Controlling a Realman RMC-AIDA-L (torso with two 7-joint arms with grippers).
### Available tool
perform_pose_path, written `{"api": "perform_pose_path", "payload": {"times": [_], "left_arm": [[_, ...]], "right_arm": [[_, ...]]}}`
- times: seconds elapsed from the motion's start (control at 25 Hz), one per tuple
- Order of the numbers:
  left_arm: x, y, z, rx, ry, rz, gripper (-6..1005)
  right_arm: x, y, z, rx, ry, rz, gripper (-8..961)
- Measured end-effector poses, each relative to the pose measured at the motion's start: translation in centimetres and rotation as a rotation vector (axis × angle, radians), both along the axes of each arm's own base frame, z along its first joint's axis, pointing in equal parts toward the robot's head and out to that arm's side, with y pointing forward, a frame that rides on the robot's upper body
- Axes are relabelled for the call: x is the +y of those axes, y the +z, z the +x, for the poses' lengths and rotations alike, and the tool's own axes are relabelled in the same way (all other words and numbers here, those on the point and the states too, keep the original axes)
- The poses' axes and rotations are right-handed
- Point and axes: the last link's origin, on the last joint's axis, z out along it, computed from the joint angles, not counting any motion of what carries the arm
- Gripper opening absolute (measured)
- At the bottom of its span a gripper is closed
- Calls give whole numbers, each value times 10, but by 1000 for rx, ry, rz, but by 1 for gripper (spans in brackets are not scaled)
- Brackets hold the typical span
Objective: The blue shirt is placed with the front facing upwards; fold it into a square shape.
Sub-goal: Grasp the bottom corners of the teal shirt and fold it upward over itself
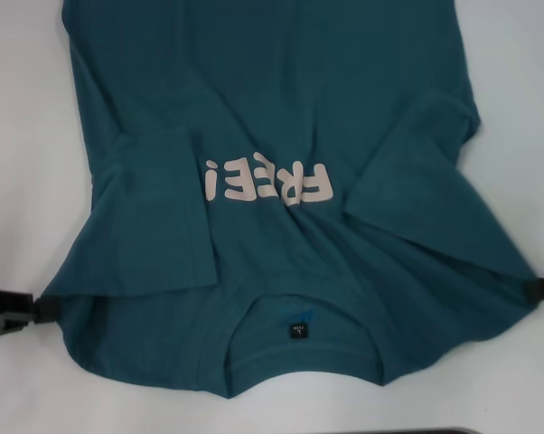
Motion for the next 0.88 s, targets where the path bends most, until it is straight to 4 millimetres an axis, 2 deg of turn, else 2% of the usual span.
{"api": "perform_pose_path", "payload": {"times": [0.2, 0.56, 0.88], "left_arm": [[-7, 5, 1, 3, -17, -52, 53], [-22, 4, -2, 10, -16, -129, 52], [-15, 9, 1, -12, -65, -49, 65]], "right_arm": [[-5, 13, 2, -47, -12, -12, 21], [-16, 14, 6, -67, -28, -48, 21], [-13, 14, 4, -59, -19, -42, 21]]}}
